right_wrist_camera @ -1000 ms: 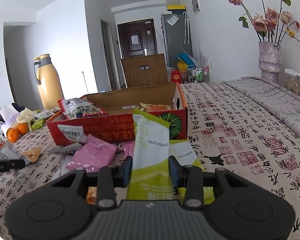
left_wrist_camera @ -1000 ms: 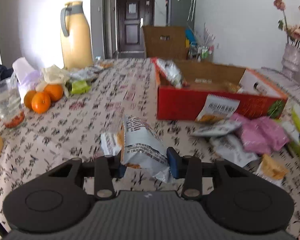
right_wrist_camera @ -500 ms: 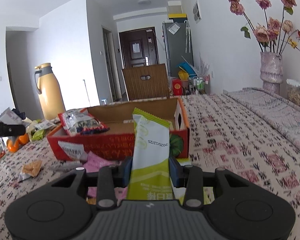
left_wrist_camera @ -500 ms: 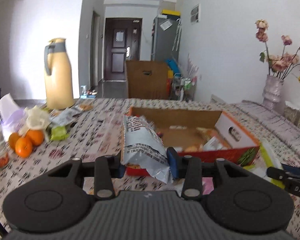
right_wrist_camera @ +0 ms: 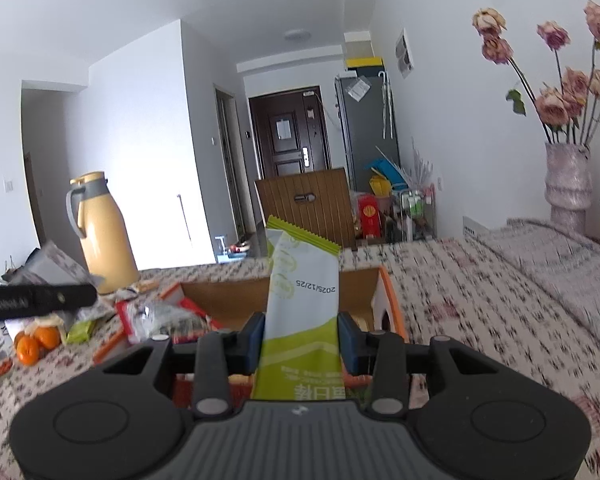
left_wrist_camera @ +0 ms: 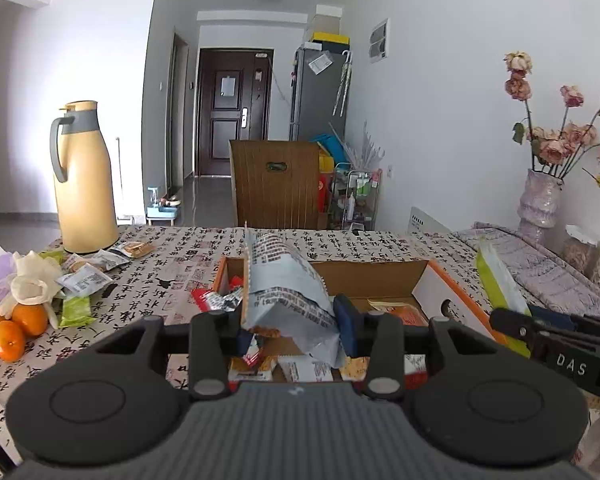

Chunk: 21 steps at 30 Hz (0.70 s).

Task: Organize snacks
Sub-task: 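Lower both held packets into the box and open both grippers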

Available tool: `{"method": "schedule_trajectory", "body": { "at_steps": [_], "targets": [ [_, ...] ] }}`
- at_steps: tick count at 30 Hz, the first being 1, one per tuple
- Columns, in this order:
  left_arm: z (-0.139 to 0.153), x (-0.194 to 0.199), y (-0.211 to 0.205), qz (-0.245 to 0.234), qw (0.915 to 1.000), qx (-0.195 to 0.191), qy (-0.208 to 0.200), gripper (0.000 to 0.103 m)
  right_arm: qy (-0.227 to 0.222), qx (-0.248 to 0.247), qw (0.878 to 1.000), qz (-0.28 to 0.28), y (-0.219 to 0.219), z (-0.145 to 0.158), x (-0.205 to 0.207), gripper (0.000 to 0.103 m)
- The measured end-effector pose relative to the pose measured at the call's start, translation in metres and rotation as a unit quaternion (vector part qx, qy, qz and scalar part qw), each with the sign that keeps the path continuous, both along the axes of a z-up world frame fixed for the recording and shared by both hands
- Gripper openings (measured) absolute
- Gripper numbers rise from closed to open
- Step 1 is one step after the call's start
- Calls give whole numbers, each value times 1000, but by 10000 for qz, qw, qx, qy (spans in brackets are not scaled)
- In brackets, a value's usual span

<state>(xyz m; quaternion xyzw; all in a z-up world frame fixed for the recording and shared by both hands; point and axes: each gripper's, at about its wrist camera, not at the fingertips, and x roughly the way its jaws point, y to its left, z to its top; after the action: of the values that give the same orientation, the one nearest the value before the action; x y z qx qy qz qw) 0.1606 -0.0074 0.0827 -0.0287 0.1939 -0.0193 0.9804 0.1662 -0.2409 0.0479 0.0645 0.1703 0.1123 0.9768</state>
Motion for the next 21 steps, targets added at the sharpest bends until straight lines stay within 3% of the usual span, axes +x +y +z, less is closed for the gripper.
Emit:
{"method": "schedule_trajectory", "body": {
  "at_steps": [11,21],
  "targets": [
    [5,60,-10,107,9999,-10,-15,42,-33,-122,9999,-88,17,12,62,38],
    [-28,101,-9,383,9989,-126,235,42,510,-98,9986,-138,17,-28,107,38]
  ]
}}
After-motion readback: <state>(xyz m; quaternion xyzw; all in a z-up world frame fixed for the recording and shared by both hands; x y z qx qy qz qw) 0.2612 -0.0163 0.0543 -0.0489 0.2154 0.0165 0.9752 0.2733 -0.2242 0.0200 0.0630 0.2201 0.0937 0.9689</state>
